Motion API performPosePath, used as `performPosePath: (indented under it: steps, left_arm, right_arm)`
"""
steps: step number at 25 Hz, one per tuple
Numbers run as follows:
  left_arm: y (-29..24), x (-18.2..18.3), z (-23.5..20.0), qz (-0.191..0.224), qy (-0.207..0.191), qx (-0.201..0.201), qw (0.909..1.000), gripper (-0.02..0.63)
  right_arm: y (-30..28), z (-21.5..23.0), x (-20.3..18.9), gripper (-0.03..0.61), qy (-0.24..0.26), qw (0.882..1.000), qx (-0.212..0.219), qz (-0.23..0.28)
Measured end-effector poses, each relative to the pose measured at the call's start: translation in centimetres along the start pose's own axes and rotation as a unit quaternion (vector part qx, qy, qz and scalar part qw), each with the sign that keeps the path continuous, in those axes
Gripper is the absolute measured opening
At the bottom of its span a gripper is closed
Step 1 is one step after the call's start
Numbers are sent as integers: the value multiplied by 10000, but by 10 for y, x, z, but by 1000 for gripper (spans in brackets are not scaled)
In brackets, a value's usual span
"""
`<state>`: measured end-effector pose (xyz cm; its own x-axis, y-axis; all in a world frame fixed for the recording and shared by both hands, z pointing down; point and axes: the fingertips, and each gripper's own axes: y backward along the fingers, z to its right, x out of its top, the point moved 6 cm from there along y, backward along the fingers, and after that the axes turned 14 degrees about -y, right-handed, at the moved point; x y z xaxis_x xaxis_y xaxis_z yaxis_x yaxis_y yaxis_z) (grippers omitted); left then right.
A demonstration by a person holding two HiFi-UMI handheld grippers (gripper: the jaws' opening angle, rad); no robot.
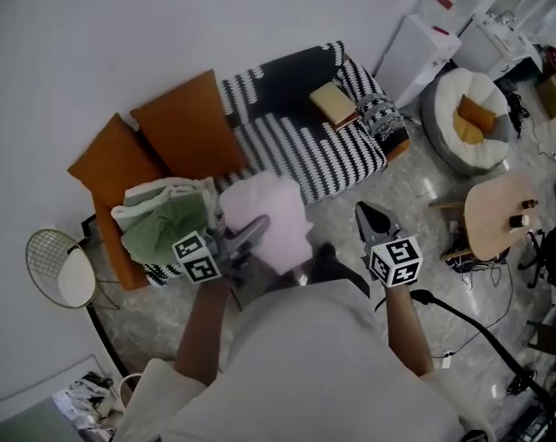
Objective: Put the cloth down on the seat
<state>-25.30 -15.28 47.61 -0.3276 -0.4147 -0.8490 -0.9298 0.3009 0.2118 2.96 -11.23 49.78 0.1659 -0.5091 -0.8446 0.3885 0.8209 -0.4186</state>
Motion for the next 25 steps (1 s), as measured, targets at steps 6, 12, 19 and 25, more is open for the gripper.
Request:
performPosePath:
  steps: [6,12,19,25]
  left_arm:
    - [-18,-2,-11,-24,32,68,10000,49]
    - [-43,-1,-23,45,9,288,9996,49]
    - [-84,-3,-51,87,3,685,9976,49]
    - [-124,-8,-80,133,-41,1079,9941,49]
  right_arm:
    - [-13,21,5,3,-52,10000,59,-50]
    - [-36,51,24,3,-43,9995,293,-127]
    - [-80,94,50,5,5,9971,641,-404]
    - [-117,138,74,3,125,9928,988,-664]
